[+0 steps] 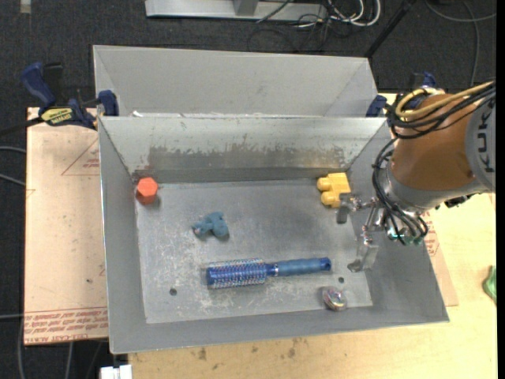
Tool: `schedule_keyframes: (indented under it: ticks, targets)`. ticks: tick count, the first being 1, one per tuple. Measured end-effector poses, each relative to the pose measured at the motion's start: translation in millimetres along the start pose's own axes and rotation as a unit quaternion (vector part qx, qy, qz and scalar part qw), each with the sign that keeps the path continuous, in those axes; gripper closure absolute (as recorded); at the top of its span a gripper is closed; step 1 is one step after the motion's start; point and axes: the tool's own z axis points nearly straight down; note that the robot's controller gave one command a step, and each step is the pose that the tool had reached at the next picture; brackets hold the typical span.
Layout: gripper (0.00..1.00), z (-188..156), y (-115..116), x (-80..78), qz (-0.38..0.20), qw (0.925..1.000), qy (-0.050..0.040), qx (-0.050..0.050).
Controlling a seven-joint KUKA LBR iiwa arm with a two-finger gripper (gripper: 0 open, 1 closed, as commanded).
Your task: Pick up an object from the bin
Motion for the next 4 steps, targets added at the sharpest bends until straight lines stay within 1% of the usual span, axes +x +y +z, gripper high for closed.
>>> schedule_keyframes:
  ticks: [1, 2, 3, 4]
  targets:
    - [0.0, 70.4, 92.8, 0.9, -0.044, 0.999, -0.0009, -0.002]
    - [0.0, 35.6, 131.8, 17.2, -0.054, 0.9985, -0.0043, -0.001]
    - [0.0, 16.6, 157.7, 14.9, -0.062, 0.998, -0.0052, 0.0]
    - [0.0, 70.4, 155.9, 24.4, -0.069, 0.9976, -0.001, 0.001]
